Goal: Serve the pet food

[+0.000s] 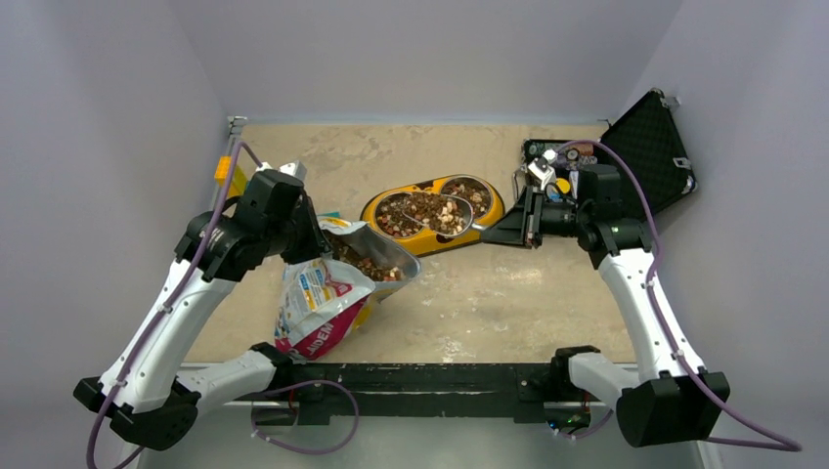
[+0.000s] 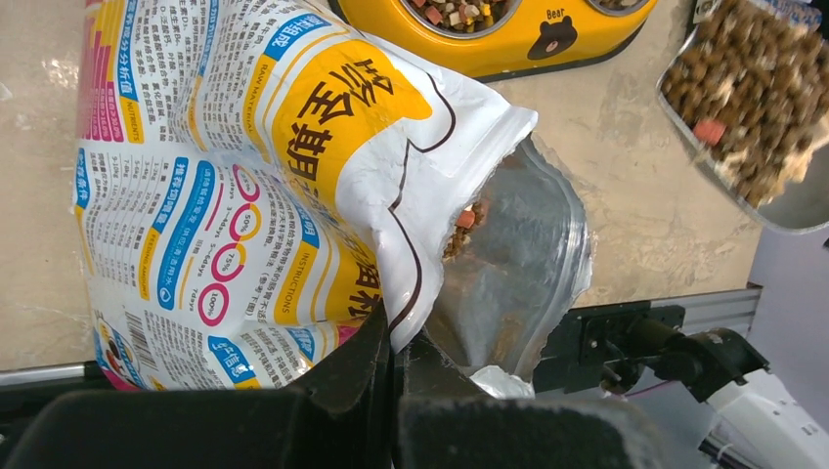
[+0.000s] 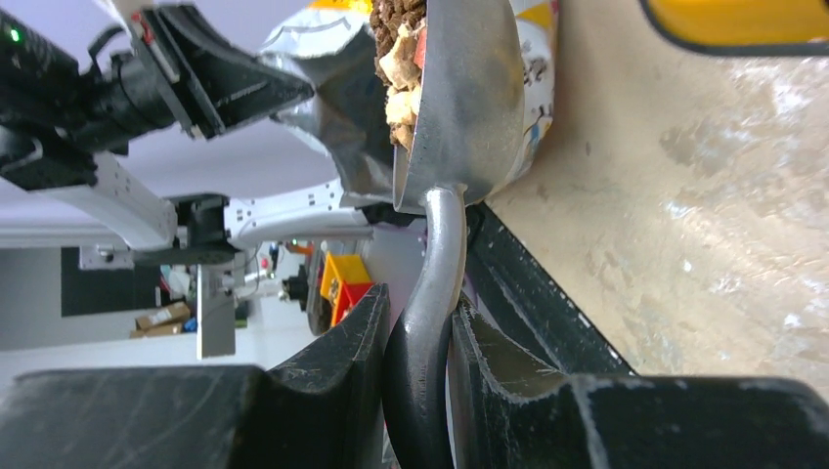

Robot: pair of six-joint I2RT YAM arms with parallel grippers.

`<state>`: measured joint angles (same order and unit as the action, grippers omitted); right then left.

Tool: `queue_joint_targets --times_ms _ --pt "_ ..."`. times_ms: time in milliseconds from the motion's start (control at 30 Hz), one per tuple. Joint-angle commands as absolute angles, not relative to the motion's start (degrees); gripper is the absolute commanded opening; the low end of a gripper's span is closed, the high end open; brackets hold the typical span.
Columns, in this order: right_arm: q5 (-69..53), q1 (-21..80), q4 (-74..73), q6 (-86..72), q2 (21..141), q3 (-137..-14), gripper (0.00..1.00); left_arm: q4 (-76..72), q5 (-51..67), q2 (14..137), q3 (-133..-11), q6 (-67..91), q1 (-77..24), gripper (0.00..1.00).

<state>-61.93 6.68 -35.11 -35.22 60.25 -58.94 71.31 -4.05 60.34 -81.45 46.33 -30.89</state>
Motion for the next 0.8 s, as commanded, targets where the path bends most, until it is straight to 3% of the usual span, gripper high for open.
queue_joint_targets --times_ms 0,767 --pt "-65.3 3.2 -26.4 -36.6 62.3 -61.2 0.00 67.9 -9.0 58.8 -83.7 40.5 -30.5 0.00" --pt "-54.9 -7.9 -25.3 -24.6 86.2 -63.0 0.00 72.0 -6.4 50.7 -82.7 34.3 -30.5 0.00"
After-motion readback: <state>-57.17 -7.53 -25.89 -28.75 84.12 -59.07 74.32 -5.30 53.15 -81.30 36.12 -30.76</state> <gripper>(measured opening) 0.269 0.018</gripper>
